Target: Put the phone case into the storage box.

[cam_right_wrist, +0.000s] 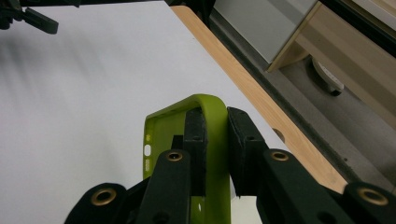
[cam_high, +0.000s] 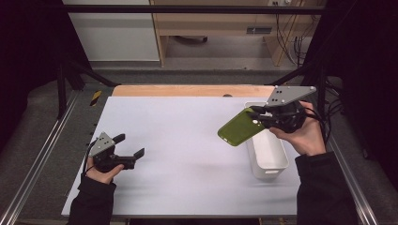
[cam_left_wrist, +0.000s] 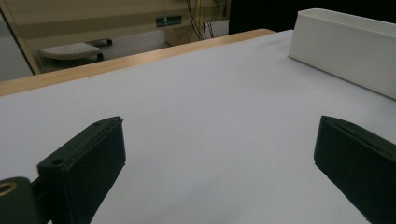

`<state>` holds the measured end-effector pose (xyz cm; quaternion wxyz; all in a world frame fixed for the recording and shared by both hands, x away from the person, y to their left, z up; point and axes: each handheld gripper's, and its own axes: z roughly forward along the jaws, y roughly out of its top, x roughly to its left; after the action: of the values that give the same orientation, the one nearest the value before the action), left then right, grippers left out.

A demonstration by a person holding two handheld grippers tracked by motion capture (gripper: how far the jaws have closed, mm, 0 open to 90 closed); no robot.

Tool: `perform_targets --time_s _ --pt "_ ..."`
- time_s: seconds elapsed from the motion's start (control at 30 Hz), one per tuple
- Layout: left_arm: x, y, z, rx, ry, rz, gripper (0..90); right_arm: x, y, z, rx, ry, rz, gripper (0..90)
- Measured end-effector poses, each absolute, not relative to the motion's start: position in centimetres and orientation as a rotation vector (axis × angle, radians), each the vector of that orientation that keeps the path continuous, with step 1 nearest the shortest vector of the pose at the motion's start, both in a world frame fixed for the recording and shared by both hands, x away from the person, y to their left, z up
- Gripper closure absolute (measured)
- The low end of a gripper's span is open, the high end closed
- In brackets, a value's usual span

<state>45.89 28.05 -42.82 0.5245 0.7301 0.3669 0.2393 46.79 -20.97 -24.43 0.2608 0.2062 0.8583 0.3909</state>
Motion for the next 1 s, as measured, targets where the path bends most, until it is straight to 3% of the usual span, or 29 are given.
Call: perform_targets --time_s 1.0 --pt "45.9 28.8 -43.3 1.746 0.882 0.606 1.9 48.5 -21.4 -22.7 0.497 2.291 0.865 78.7"
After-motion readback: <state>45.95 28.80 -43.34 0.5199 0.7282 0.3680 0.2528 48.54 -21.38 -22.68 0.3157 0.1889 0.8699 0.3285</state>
